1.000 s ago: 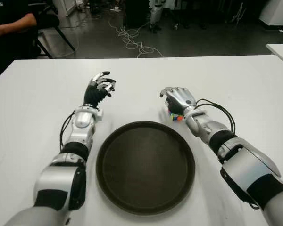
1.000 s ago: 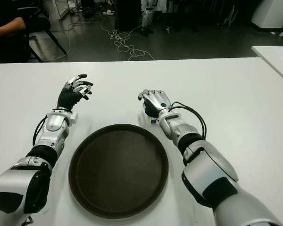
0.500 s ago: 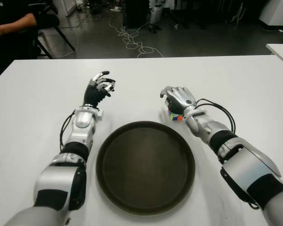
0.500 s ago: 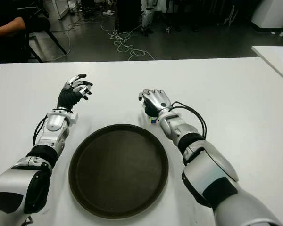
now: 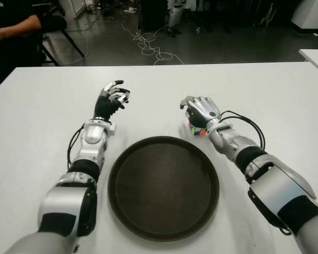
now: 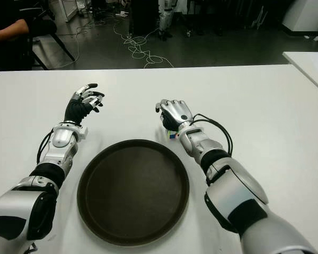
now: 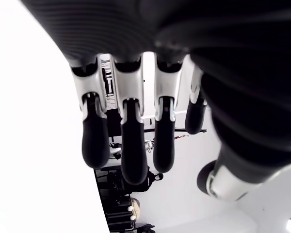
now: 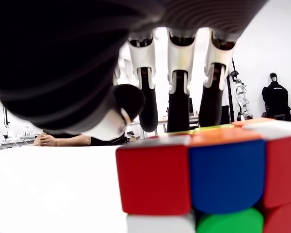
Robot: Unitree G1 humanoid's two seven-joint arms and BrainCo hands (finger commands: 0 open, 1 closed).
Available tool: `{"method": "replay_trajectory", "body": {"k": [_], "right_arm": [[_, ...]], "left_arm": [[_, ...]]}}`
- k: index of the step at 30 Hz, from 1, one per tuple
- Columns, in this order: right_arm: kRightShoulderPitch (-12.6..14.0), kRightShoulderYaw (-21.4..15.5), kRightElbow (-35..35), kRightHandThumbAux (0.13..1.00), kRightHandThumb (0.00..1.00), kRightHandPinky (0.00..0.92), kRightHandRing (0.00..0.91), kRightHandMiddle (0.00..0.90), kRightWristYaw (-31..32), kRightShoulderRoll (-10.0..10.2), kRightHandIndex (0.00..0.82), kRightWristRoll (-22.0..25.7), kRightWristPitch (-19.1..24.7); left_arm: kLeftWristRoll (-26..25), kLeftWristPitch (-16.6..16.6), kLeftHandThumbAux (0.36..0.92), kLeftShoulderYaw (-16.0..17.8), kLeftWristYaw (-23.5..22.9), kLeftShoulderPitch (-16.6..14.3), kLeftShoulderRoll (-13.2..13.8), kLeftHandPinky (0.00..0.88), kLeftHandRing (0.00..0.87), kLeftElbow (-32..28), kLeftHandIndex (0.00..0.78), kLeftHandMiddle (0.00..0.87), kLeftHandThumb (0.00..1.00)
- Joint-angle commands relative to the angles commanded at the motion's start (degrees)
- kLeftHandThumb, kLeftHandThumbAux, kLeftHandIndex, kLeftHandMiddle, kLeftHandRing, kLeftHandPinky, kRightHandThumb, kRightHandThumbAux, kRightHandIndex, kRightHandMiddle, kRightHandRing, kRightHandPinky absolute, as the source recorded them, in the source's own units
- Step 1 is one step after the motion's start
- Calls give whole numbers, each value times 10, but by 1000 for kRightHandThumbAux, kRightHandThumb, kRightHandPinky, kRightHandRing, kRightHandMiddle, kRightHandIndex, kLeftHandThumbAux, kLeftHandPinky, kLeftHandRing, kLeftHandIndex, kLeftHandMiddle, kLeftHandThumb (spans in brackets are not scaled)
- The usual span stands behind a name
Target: Pick up the Rubik's Cube and put it in the plate
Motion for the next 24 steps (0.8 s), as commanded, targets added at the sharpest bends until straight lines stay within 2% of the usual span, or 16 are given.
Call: {"method": "replay_trajectory", "body": {"k": [3,4,6,7,8,9,12,16,24], "right_arm": [[-2,-1,0,725,727,319,273,297,3,0,391,0,1],[-2,-2,0,728,716,300,259,276,5,1,392,2,3],[-4,-4,1,739,683,206,192,203,11,1,393,4,6],[-5,-6,1,749,547,173,168,182,14,1,331,5,8],[-5,-7,2,765,350,124,133,151,15,1,240,6,9],[-5,-7,2,774,224,93,110,131,16,1,181,6,10],[-8,-4,4,747,73,33,41,73,26,1,96,2,22],[-10,0,4,698,15,6,8,20,39,1,39,-2,34],[-14,-1,2,666,0,0,0,0,55,-3,3,1,38]], "left_arm": [[-1,0,695,1,-2,0,0,553,496,0,220,397,288],[-1,0,694,1,-2,0,0,551,495,0,220,396,289],[0,-1,693,1,-1,1,0,548,492,0,220,393,288],[0,-1,693,1,0,1,0,548,492,0,219,393,287],[0,-1,693,1,0,1,0,549,492,0,218,393,286],[0,-1,693,1,0,1,0,549,492,0,217,393,285],[2,-2,695,-1,0,1,1,553,499,0,215,397,291],[5,-3,695,-3,2,2,1,550,500,0,213,396,274],[4,-3,701,-2,4,2,0,560,503,-1,219,405,290]]}}
